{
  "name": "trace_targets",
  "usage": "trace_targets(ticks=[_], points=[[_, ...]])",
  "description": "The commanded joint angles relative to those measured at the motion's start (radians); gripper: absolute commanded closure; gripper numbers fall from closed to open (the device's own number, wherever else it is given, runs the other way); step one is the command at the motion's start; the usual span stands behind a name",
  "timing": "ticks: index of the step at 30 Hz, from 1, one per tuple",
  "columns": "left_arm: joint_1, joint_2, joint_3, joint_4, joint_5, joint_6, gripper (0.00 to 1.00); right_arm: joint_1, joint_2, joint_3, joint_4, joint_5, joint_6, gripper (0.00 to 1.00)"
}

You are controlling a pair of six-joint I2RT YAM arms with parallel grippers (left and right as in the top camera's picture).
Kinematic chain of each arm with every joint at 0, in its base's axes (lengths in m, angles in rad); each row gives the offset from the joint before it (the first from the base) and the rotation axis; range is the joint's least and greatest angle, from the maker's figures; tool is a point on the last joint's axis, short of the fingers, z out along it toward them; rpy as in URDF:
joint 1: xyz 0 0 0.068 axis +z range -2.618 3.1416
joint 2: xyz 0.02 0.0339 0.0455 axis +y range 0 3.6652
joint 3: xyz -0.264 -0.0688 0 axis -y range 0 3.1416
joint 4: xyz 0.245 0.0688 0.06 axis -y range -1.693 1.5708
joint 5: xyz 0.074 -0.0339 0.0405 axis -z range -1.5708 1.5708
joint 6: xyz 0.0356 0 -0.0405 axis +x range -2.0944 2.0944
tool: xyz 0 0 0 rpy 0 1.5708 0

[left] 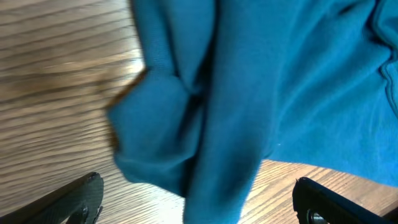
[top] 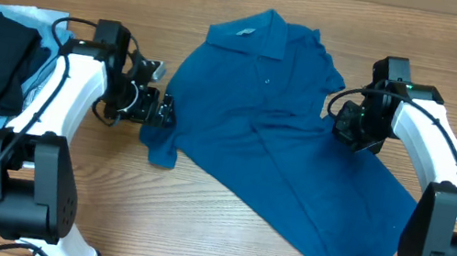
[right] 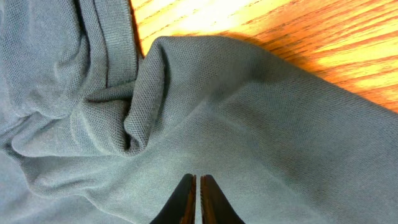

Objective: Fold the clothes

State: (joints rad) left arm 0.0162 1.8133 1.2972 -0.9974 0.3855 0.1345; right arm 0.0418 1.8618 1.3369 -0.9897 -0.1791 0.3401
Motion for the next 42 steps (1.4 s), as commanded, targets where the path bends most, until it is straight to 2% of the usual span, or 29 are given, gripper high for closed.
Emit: trace_targets(ticks=[1,2,4,7,8,9,10,11,12,14,20,25,26,27,28,29,30,31,34,38,42], points=[[0.045,-0.002,0.021,0.019,-0.105,0.007,0.03,0.004,-0.005,0.017,0.008,0.01,0.0,0.9],[0.047,-0.002,0.013,0.036,-0.105,0.007,0.05,0.004,-0.005,0.017,0.012,0.01,0.0,0.9],[0.047,-0.002,-0.006,0.079,-0.105,0.007,0.17,0.004,-0.005,0.017,0.015,0.01,0.0,0.87],[0.047,-0.002,-0.029,0.139,-0.103,-0.001,0.27,0.004,-0.005,0.017,0.013,0.01,0.0,0.85],[0.046,-0.002,-0.039,0.156,-0.097,-0.002,0.33,0.004,-0.005,0.017,0.013,0.01,0.0,0.84],[0.043,-0.002,-0.051,0.171,-0.097,-0.005,0.52,0.004,-0.005,0.017,0.013,0.01,0.0,0.83],[0.04,-0.002,-0.069,0.194,-0.097,-0.016,0.54,0.004,-0.005,0.017,0.014,0.01,0.0,0.83],[0.04,-0.002,-0.091,0.224,-0.097,-0.052,0.52,0.004,-0.005,0.017,0.014,0.011,0.0,0.83],[0.04,-0.002,-0.108,0.241,-0.097,-0.071,0.43,0.004,-0.005,0.017,0.013,0.014,-0.001,0.82],[0.04,-0.002,-0.139,0.267,-0.098,-0.071,0.37,0.004,-0.005,0.017,0.013,0.021,0.0,0.82],[0.039,-0.001,-0.185,0.32,-0.097,-0.072,0.36,0.004,-0.005,0.017,0.016,0.021,0.0,0.81],[0.002,-0.001,-0.231,0.378,-0.097,-0.071,0.31,0.004,-0.005,0.017,0.015,0.021,-0.001,0.79],[-0.007,-0.001,-0.23,0.382,-0.097,-0.071,0.36,0.004,-0.005,0.017,0.016,0.021,0.0,0.77],[-0.01,-0.001,-0.23,0.385,-0.097,-0.071,0.47,0.004,-0.005,0.017,0.016,0.021,0.0,0.77],[-0.01,-0.001,-0.231,0.384,-0.097,-0.071,0.53,0.004,-0.005,0.017,0.015,0.021,0.0,0.77],[-0.01,-0.001,-0.23,0.379,-0.097,-0.071,0.7,0.004,-0.005,0.017,0.014,0.021,-0.001,0.77],[-0.01,-0.001,-0.23,0.377,-0.101,-0.067,0.91,0.004,-0.005,0.017,0.014,0.021,-0.001,0.77],[-0.01,-0.002,-0.229,0.374,-0.116,-0.067,0.96,0.004,-0.005,0.017,0.013,0.021,-0.001,0.78],[0.001,-0.003,-0.183,0.304,-0.208,-0.067,0.96,0.004,-0.005,0.017,0.011,0.022,-0.031,0.95],[0.005,-0.005,-0.018,0.109,-0.337,-0.068,0.96,0.004,-0.005,0.017,-0.049,0.021,-0.021,0.96],[0.005,-0.005,-0.002,0.111,-0.374,-0.068,0.96,0.004,-0.005,0.014,-0.162,0.138,0.067,0.96]])
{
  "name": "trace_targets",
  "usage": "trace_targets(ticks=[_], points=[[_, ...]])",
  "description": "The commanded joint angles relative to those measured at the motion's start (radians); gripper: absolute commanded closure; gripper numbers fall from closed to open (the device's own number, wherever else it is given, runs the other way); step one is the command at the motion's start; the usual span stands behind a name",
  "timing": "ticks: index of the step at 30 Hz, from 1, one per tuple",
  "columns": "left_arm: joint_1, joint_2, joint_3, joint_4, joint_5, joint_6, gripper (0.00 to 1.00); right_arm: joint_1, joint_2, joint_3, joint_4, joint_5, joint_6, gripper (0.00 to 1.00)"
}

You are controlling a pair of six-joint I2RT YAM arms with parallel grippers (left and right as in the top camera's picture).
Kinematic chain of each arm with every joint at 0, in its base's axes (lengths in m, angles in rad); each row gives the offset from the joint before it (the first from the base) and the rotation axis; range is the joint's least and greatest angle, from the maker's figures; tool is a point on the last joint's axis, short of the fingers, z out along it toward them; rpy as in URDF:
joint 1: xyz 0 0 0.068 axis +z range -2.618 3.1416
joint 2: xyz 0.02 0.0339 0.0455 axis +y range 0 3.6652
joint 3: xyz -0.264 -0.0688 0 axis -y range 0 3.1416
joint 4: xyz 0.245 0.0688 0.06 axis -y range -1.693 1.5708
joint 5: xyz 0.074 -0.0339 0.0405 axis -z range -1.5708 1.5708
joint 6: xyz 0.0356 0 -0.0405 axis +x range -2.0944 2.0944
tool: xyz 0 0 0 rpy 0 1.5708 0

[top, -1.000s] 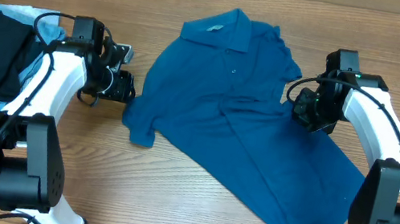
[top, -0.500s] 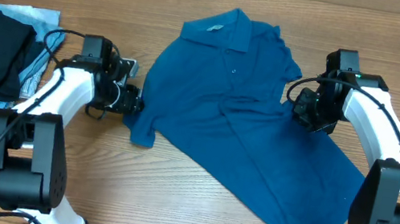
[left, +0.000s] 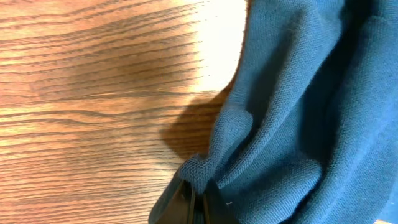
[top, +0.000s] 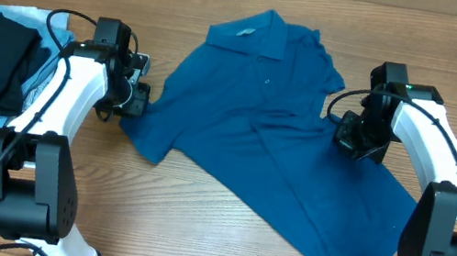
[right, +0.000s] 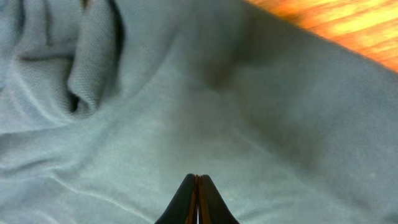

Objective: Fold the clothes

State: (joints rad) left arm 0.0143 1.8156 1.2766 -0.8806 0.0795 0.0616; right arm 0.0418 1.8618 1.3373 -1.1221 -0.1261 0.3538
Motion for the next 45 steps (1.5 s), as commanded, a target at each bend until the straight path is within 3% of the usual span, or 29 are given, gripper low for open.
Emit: trace_targets(ticks=[1,6,12,18,24,27,32,39,45], points=[[0.007,-0.008,0.018,-0.005,-0.093,0.002,0.96,0.004,-0.005,0.004,-0.045,0.096,0.067,0.96],[0.007,-0.004,0.003,0.006,-0.113,0.002,0.96,0.004,-0.005,-0.137,0.027,0.108,0.109,0.96],[0.007,-0.004,-0.022,0.062,-0.165,-0.025,0.96,0.004,-0.005,-0.238,0.016,0.262,0.227,0.96],[0.014,-0.004,-0.144,0.185,-0.168,-0.072,0.96,-0.028,-0.005,-0.275,0.1,0.288,0.223,0.96],[0.014,-0.004,-0.17,0.217,-0.164,-0.097,0.96,-0.153,-0.005,-0.275,0.242,0.323,0.161,0.96],[0.014,-0.004,-0.17,0.22,-0.107,-0.096,0.96,-0.154,-0.005,-0.275,0.33,0.28,0.086,0.96],[-0.003,-0.004,-0.169,0.23,0.031,-0.095,0.96,-0.155,-0.005,-0.275,0.459,0.282,0.083,0.96],[-0.043,-0.006,0.019,0.196,0.044,-0.084,0.96,-0.154,-0.005,-0.275,0.451,0.281,0.083,0.96],[-0.041,-0.005,0.0,0.044,-0.135,-0.18,0.96,-0.154,-0.005,-0.275,0.437,0.281,0.084,0.96]])
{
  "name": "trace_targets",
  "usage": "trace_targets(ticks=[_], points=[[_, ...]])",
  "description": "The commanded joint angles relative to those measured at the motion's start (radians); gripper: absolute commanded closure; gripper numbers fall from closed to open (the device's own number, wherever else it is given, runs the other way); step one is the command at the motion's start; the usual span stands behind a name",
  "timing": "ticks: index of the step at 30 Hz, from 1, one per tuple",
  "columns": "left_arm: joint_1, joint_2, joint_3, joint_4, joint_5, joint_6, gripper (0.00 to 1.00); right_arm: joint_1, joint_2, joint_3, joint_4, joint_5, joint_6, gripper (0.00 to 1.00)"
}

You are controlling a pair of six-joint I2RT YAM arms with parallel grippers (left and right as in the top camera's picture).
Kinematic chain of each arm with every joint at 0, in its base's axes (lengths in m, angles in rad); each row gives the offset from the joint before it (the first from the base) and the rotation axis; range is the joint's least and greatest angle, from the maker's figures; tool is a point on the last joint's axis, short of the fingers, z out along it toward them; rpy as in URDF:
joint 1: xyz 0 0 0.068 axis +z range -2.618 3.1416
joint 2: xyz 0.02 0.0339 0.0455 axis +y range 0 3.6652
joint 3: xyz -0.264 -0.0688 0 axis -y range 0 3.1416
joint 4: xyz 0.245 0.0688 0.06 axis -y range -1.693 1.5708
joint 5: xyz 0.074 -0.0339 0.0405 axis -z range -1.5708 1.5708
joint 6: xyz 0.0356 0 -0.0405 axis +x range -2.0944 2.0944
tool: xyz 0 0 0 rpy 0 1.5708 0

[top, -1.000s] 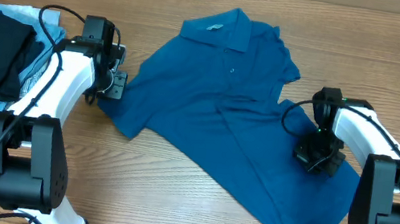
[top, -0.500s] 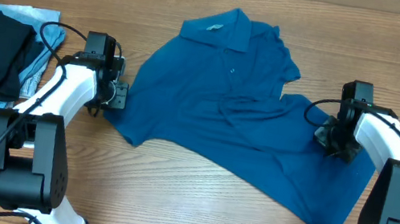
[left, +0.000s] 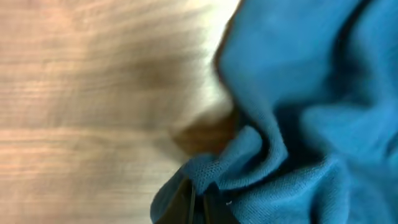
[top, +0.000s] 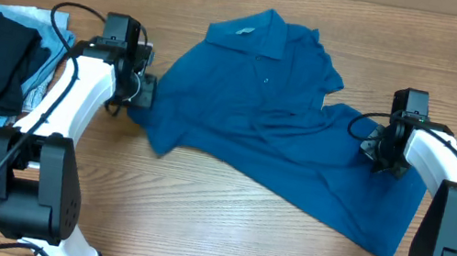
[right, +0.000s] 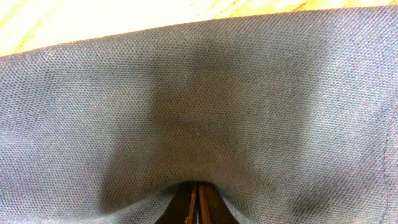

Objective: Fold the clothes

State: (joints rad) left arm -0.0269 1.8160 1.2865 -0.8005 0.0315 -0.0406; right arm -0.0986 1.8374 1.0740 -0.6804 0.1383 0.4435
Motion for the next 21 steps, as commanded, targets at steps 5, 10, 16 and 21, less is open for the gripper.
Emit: trace_targets(ticks=[5,10,16,21], points=[[0.0,-0.005,-0.122,-0.029,-0.087,-0.172,0.96,-0.014,0.02,-0.012,-0.005,0.017,-0.006,0.95],[0.0,-0.005,-0.185,-0.027,-0.092,-0.173,0.51,-0.014,0.02,-0.012,-0.005,0.017,-0.006,0.78],[0.002,-0.005,0.012,-0.149,-0.09,-0.119,0.0,-0.014,0.02,-0.011,-0.001,-0.028,-0.006,0.2],[-0.002,-0.006,0.337,-0.219,0.048,-0.046,0.0,-0.014,0.02,0.019,-0.04,-0.038,-0.006,0.05]])
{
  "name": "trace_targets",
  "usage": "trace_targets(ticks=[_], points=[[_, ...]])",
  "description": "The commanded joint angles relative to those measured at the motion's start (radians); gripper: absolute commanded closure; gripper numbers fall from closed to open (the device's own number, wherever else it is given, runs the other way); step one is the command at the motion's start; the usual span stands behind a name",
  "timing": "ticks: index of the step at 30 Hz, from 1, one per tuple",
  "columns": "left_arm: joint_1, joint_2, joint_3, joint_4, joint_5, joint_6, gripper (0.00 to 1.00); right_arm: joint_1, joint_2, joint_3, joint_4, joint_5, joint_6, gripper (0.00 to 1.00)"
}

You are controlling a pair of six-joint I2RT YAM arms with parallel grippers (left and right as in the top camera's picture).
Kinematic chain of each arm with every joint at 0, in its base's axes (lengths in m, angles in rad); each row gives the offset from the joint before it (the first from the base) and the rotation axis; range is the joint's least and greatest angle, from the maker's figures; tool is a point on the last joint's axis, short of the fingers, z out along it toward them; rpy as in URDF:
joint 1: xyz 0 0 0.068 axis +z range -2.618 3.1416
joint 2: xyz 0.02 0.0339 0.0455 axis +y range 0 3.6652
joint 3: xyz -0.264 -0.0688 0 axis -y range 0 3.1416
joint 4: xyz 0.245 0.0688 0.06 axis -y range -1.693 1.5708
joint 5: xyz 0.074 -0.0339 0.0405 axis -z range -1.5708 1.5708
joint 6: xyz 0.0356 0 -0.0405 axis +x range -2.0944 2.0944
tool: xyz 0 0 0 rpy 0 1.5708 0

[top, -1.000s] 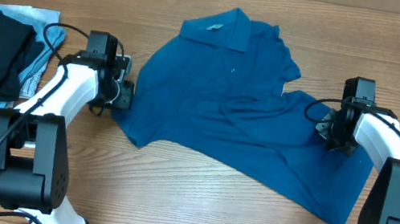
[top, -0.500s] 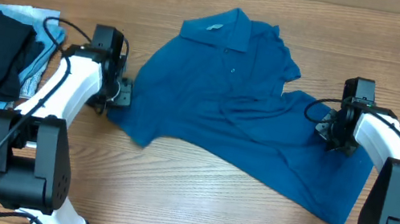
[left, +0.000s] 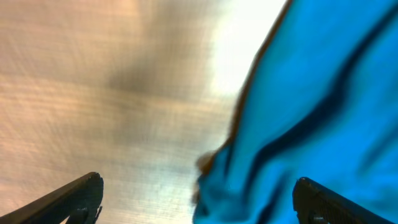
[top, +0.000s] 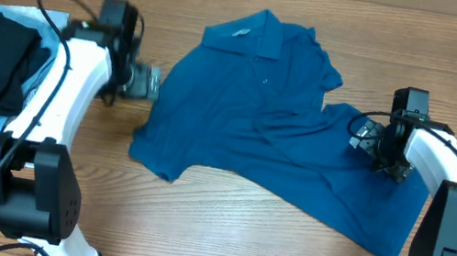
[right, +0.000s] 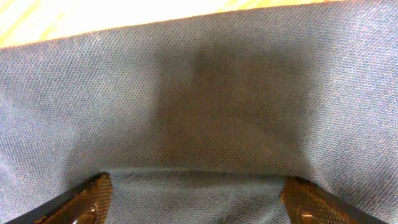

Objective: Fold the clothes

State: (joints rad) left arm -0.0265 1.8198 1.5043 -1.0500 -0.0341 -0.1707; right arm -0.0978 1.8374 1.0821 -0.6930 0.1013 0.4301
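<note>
A blue polo shirt (top: 267, 121) lies spread across the middle of the table, with its collar (top: 246, 34) at the far side and its hem at the right front. My left gripper (top: 147, 82) is open just off the shirt's left edge. In the left wrist view the blurred sleeve fabric (left: 311, 112) lies under and beyond the open left gripper (left: 198, 199). My right gripper (top: 373, 145) is open over the shirt's right part. The right wrist view shows its fingers (right: 87, 199) spread wide on the knit fabric (right: 199, 93), with a low ridge of cloth between them.
A pile of dark and light-blue clothes sits at the left edge, beside the left arm. Bare wooden table (top: 219, 238) runs along the front. A cable (top: 64, 0) loops over the left arm.
Both grippers have opened and let go of the shirt. The left sleeve now lies flat toward the front left. The left gripper sits slightly farther back; the right arm has barely moved.
First the left gripper was open at the left sleeve and the right was shut on the shirt's right side, the body running diagonally. Then the left was shut on the sleeve edge. Later both held the shirt farther apart, and it lay more level. Now both are open.
</note>
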Motion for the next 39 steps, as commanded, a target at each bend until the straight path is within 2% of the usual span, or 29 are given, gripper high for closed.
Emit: trace_targets(ticks=[1,3,7,9,10,12,13,14,16,17,21,24,26,29,35,39], points=[[-0.008,-0.01,0.134,0.083,0.172,0.124,0.0,-0.015,0.019,0.023,-0.043,-0.011,0.006,0.03],[-0.024,-0.006,0.131,0.19,0.217,0.173,0.0,-0.014,0.019,0.064,-0.085,-0.015,0.003,0.0],[-0.063,0.039,0.129,0.364,0.226,0.222,0.0,-0.005,0.019,0.105,-0.098,-0.118,-0.062,0.0],[-0.098,0.103,0.129,0.453,0.265,0.278,0.05,0.001,0.019,0.112,-0.094,-0.171,-0.122,0.0],[-0.12,0.156,0.129,0.508,0.269,0.28,0.13,0.002,0.019,0.121,-0.094,-0.217,-0.177,0.0],[-0.146,0.256,0.129,0.595,0.271,0.284,0.2,0.011,0.019,0.142,-0.093,-0.263,-0.226,0.0],[-0.16,0.315,0.129,0.644,0.271,0.288,0.32,0.018,0.019,0.15,-0.093,-0.262,-0.225,0.0],[-0.168,0.363,0.129,0.677,0.271,0.288,0.49,0.021,0.019,0.15,-0.087,-0.262,-0.225,0.0],[-0.172,0.402,0.129,0.689,0.27,0.288,0.75,0.021,0.019,0.15,-0.075,-0.264,-0.225,0.0],[-0.172,0.412,0.129,0.687,0.266,0.291,0.79,0.021,0.019,0.15,-0.073,-0.264,-0.225,0.0],[-0.172,0.416,0.129,0.615,0.134,0.33,0.81,0.021,0.019,0.15,-0.076,-0.264,-0.222,0.0],[-0.173,0.417,0.129,0.553,0.136,0.37,0.83,0.021,0.019,0.15,-0.083,-0.263,-0.222,0.0],[-0.175,0.417,0.129,0.545,0.14,0.37,0.92,0.021,0.019,0.15,-0.082,-0.263,-0.222,0.0],[-0.175,0.417,0.129,0.522,0.136,0.373,0.92,0.021,0.019,0.15,-0.086,-0.26,-0.222,0.0],[-0.175,0.417,0.127,0.373,0.131,0.373,0.93,0.021,0.019,0.15,-0.095,-0.261,-0.222,0.0],[-0.174,0.417,0.127,0.245,0.131,0.305,0.96,0.021,0.019,0.15,-0.098,-0.26,-0.222,0.0]])
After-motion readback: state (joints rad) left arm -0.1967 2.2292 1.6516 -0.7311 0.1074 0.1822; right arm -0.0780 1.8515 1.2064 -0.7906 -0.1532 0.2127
